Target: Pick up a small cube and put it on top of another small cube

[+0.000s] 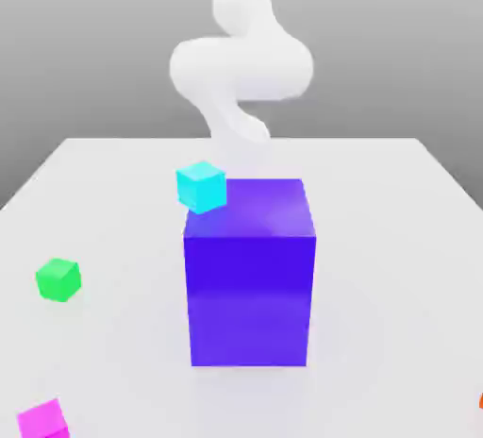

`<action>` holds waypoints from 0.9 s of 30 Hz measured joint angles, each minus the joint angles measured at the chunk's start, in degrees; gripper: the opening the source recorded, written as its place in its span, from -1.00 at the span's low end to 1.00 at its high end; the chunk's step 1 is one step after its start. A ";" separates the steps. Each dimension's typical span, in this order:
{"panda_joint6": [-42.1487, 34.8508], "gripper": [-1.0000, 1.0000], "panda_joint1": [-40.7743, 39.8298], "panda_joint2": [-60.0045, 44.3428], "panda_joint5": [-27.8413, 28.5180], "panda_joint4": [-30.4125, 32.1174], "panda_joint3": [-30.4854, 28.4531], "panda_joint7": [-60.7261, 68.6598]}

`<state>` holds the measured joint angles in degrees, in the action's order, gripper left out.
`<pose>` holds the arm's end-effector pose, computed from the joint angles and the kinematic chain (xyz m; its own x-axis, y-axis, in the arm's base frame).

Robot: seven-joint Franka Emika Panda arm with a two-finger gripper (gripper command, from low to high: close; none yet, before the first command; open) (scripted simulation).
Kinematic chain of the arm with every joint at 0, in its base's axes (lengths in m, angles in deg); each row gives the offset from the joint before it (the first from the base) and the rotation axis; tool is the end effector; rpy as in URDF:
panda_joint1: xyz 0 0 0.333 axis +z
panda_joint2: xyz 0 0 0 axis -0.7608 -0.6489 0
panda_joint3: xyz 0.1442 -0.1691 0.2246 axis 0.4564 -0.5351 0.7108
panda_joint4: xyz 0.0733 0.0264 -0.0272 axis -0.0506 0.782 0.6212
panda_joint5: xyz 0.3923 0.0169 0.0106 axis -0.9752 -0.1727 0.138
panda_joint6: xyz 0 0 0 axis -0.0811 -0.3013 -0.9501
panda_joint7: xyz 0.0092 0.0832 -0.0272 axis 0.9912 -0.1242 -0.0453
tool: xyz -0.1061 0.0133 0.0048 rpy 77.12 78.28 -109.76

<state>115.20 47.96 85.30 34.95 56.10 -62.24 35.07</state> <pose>0.3791 -0.0125 0.6844 0.4680 -0.7613 0.4487 -0.5720 -0.6480 -0.5029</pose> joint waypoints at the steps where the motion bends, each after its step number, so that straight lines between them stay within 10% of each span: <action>1: 0.59 0.00 -0.73 -2.26 0.05 -0.18 -0.06 -1.07; 27: 14.50 0.00 -13.97 -56.54 -3.50 -4.65 -6.12 -23.20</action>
<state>129.70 33.99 28.75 31.45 51.44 -68.37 11.88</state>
